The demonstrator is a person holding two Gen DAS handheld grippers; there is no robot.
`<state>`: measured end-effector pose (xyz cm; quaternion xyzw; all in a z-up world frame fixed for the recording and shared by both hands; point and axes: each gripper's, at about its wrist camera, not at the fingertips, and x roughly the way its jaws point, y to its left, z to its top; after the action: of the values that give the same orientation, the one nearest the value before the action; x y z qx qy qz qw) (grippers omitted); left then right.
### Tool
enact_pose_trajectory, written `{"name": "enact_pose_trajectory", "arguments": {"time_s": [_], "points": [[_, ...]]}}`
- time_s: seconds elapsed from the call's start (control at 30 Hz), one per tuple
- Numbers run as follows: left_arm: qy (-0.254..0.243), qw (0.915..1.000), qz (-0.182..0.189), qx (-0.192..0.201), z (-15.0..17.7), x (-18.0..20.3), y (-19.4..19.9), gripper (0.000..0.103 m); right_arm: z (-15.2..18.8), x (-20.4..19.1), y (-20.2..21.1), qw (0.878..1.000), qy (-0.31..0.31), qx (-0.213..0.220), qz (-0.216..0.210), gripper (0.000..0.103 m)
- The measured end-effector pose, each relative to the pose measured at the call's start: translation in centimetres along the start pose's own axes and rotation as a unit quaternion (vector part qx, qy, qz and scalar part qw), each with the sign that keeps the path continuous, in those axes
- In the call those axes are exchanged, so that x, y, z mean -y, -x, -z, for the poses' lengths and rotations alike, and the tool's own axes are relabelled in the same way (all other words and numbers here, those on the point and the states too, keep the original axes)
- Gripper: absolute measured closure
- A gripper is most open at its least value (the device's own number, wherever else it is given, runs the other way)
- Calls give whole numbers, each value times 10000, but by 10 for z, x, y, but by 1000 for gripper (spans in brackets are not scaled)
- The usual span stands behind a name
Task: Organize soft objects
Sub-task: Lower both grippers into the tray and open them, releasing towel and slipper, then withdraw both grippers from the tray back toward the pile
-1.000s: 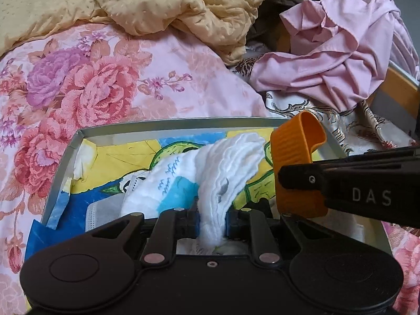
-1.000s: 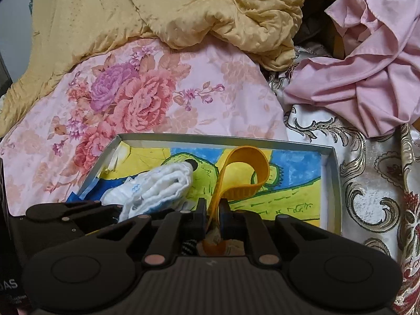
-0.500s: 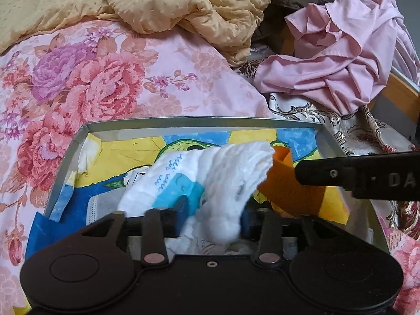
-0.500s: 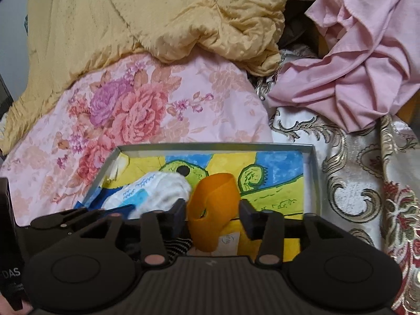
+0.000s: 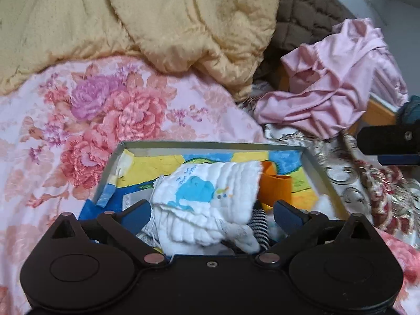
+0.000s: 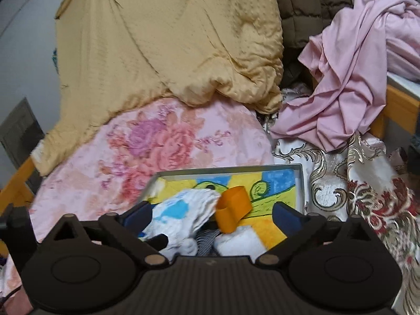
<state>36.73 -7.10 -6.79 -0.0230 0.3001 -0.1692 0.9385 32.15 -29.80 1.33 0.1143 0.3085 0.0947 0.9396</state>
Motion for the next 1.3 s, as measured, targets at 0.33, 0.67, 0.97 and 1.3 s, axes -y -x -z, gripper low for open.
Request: {"name": "enact_pose_trajectory", "arguments": {"time_s": [0.33,0.67,0.97,1.3], "points": [[-224,9990,157,343,20,25,96,1,24,-19,94,9992,57,371,-111,1],[-1357,9889,131,598,90,65,201,1,85,-14,180,9985,-112,479,252,0],[-1420,9890,384,-137,171,87,226,1,136,2,215,9978,-388,170,512,0],[-1516,9829,860,-592,198,123,197,3,143,2,222,9976,-457,67,509,0]]}}
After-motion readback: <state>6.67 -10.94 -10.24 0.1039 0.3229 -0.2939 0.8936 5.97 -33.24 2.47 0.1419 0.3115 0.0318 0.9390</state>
